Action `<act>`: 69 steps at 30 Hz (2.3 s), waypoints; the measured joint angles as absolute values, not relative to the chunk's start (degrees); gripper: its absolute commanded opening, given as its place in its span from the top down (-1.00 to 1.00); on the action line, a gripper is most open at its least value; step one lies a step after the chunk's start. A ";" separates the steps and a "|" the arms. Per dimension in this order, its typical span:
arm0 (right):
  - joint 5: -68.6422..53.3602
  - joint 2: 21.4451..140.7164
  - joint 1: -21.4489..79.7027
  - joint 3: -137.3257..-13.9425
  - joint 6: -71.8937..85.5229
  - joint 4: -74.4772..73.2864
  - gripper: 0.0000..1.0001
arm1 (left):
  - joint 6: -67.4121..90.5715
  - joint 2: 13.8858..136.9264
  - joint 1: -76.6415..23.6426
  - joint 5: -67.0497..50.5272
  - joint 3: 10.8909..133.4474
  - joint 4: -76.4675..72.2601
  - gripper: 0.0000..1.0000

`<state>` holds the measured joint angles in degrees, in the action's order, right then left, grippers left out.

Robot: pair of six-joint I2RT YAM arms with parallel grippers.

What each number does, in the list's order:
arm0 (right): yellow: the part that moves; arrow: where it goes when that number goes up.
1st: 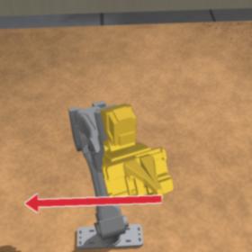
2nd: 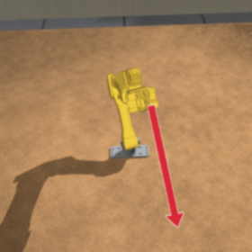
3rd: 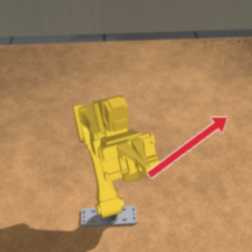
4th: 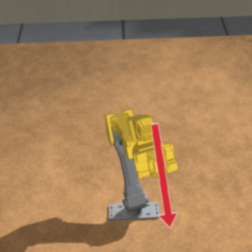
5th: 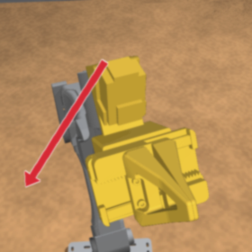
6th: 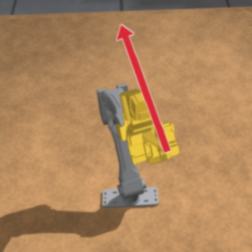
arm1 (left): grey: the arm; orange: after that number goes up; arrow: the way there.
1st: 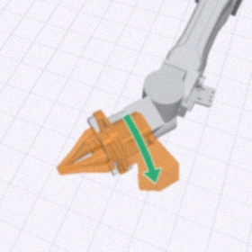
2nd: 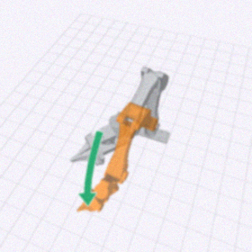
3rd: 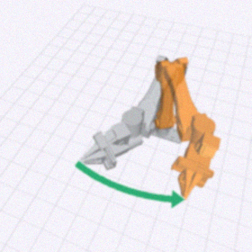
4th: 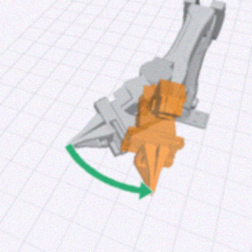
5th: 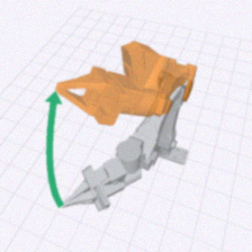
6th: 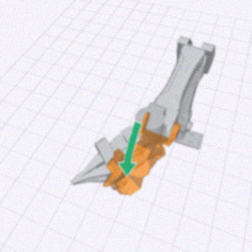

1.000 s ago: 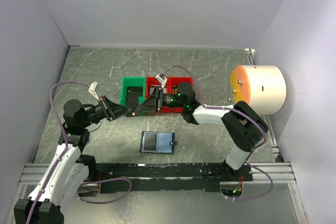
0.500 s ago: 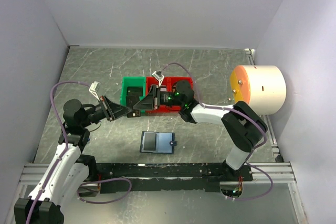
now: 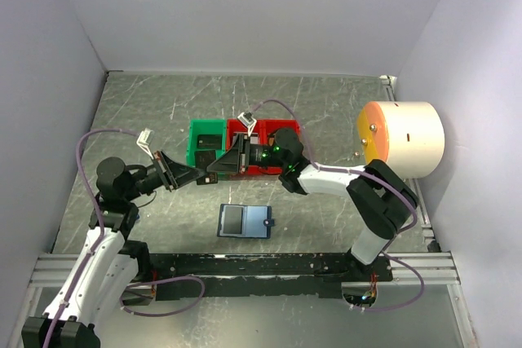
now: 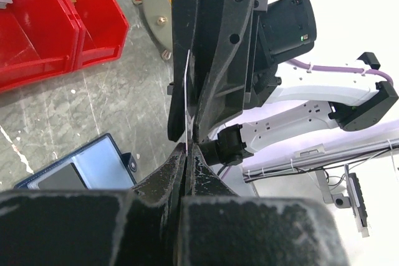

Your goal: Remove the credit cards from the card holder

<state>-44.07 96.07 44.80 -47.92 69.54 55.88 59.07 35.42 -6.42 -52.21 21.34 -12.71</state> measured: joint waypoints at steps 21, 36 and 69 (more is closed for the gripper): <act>-39.20 91.20 44.27 -49.08 63.70 41.89 1.00 | 49.71 35.14 -6.42 -45.41 27.92 6.09 -0.59; -4.99 93.41 47.27 -71.66 26.68 -1.48 1.00 | 31.24 51.00 -2.68 -5.04 46.87 39.46 -0.76; 8.84 124.86 52.64 -99.09 -21.58 -8.58 1.00 | 22.87 34.46 0.38 9.91 39.16 26.79 -0.99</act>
